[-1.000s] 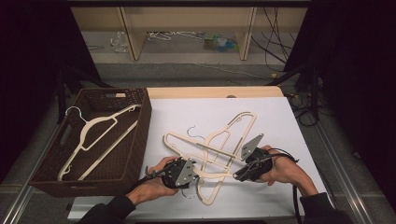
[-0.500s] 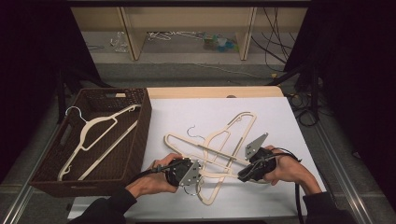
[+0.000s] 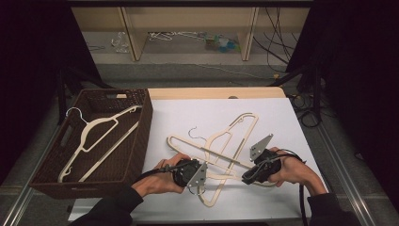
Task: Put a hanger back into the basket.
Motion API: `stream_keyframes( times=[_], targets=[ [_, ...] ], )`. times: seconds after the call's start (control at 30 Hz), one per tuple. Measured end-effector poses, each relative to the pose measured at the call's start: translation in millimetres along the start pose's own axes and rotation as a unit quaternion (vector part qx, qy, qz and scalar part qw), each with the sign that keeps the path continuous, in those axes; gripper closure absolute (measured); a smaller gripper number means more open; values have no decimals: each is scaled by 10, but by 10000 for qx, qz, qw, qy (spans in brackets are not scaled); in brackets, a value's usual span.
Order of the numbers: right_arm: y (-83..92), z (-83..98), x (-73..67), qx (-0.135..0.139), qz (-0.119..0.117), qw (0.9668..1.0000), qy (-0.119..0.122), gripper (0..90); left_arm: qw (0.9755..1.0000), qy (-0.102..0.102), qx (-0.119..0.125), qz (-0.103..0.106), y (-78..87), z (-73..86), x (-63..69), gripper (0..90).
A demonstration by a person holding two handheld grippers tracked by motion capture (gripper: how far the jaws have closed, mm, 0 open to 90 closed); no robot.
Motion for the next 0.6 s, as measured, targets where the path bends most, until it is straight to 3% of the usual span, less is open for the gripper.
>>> stream_keyframes(
  times=[0.13,0.27,0.37,0.43,0.47,0.53,0.6],
  targets=[
    [15,9,0,43,-9,10000,-19,795,9999,-143,37,18,44,-29,-11,718],
    [47,27,6,164,-51,9999,-18,790,9998,-134,99,69,113,-65,-47,747],
    [135,61,8,341,70,9992,-204,667,9998,-169,131,18,194,-105,-137,766],
    [231,78,26,547,334,9968,-483,599,9997,-107,215,-10,220,-123,-173,783],
    [295,90,32,680,440,9955,-483,566,9996,-82,252,-62,237,-132,-195,791],
    [433,98,15,983,773,9901,-633,473,9995,-66,266,-133,277,-152,-245,807],
    [582,106,-19,1189,1017,9850,-722,459,9994,-13,280,-189,303,-170,-289,822]
  ],
)
Point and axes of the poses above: each handheld gripper's, and its own axes: y roughly backward along the jaws, z roughly out of its underside, x roughly to its right, the point moved 1 cm from there along -y, roughly forward along the jaws, and after that the axes turned 14 degrees about -x, right-handed, at the moved point
